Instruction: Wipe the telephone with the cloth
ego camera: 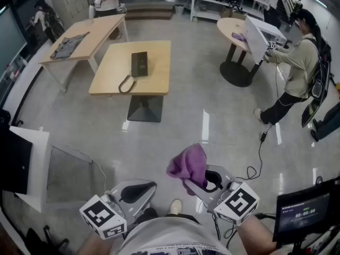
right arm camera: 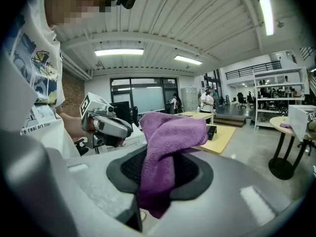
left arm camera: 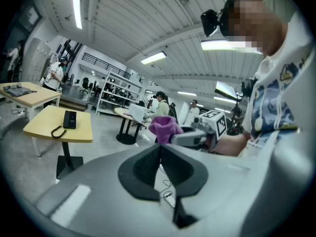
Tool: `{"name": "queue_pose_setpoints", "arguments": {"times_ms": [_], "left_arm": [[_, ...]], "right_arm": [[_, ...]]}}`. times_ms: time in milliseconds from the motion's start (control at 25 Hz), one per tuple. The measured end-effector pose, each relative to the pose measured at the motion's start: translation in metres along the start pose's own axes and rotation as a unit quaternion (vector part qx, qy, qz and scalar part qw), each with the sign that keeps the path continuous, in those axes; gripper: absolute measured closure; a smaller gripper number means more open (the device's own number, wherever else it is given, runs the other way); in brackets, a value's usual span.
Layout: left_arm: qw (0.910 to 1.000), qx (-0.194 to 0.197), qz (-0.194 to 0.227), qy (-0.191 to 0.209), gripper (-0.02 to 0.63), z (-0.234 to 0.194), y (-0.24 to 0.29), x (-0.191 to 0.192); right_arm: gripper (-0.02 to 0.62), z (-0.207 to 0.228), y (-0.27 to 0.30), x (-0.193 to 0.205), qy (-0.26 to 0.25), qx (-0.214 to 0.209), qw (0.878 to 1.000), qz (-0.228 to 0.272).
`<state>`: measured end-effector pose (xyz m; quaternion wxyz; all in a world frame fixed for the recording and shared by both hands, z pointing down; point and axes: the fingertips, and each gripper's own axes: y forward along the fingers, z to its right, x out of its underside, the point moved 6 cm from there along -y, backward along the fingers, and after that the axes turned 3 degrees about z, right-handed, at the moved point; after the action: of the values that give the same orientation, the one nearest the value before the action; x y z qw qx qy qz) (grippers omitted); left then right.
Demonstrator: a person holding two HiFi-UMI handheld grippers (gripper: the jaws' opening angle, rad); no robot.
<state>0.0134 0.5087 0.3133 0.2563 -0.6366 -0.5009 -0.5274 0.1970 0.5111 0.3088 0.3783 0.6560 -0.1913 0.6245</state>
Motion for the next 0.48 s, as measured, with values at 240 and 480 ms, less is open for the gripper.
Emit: {"name": "queue_pose_setpoints", "arguments": {"times_ms": [240, 480], "left_arm": [[1.0000, -0.003, 0.003, -0.001, 0.601, 0.0044, -0.0026, 0.0020], [1.0000, -0.003, -0.001, 0.001, 0.601, 0.0089, -0.0035, 0.0049]], "right_arm": [[0.482, -0.0035, -0.0049, 0.0034, 0.000, 0.001, 1.000, -0.001], [0.482, -0.0107, -0.0050, 0.0078, -0.009, -0.013, 1.000, -0.017]]}}
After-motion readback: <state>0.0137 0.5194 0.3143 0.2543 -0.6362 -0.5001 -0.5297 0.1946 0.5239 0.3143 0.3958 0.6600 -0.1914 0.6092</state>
